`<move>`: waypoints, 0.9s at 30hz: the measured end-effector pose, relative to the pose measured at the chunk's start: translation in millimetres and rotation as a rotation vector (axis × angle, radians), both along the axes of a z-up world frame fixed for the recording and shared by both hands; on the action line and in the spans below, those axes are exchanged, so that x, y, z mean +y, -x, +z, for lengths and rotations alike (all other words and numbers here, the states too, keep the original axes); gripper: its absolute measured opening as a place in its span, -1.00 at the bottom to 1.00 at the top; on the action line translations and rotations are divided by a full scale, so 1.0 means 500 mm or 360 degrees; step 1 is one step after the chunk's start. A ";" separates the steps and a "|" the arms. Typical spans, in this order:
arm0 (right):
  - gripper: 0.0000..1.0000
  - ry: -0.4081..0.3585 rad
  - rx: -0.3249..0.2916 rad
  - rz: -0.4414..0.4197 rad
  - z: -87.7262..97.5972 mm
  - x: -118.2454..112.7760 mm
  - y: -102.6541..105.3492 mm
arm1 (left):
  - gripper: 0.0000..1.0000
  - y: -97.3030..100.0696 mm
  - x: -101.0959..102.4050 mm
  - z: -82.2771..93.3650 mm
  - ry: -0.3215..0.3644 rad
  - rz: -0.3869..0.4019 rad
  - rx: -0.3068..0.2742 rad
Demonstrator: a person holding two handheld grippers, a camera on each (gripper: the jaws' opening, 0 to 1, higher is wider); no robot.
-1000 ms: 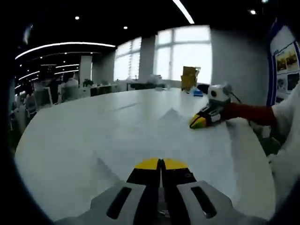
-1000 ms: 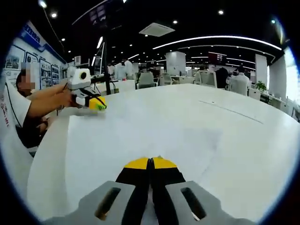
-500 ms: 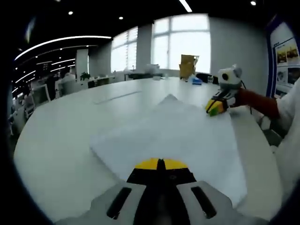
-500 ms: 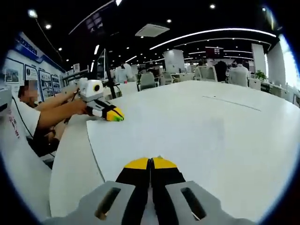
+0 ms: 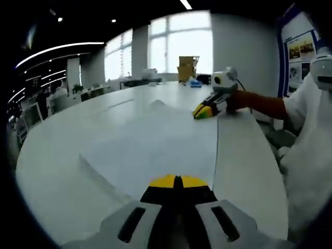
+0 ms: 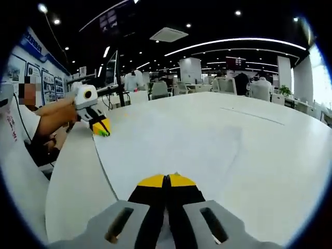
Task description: Organize the stack of printing papers by aligning and flattening the scattered papers on the table
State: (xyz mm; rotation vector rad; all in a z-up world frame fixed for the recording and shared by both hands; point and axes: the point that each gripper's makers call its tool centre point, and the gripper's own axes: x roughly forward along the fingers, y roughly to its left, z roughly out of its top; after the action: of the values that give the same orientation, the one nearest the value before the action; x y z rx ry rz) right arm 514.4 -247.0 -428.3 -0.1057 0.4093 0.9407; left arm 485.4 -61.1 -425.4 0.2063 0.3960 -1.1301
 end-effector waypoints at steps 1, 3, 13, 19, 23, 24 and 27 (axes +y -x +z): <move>-1.00 0.0013 -0.0012 -0.0006 0.000 -0.001 -0.001 | -0.89 0.027 -0.034 -0.002 -0.0015 0.0005 -0.0025; -1.00 0.0023 -0.0022 -0.0011 -0.001 -0.002 -0.002 | -0.89 0.042 -0.035 0.003 -0.0007 0.0008 -0.0028; -0.66 -0.0214 -0.0111 -0.0079 0.079 0.001 0.014 | -0.36 -0.054 0.031 0.031 0.0042 0.0210 -0.0135; -0.35 -0.0251 -0.0257 -0.0024 0.132 -0.006 0.045 | 0.08 -0.011 0.029 0.097 0.0169 0.0219 -0.0231; 0.02 -0.0284 -0.0260 -0.0017 0.144 -0.019 0.050 | 0.42 0.016 0.040 0.110 0.0182 0.0249 -0.0243; 0.16 -0.0292 -0.0263 -0.0020 0.147 -0.022 0.048 | 0.53 0.020 0.045 0.111 0.0169 0.0271 -0.0248; 0.63 -0.0281 -0.0266 -0.0090 0.159 -0.035 0.036 | 0.83 0.019 0.073 0.113 0.0113 0.0384 -0.0229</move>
State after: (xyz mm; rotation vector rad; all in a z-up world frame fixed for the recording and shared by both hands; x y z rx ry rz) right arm 496.5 -264.5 -349.0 -0.0116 0.1730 0.9008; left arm 476.0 -24.5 -369.0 0.1710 0.2451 -0.8845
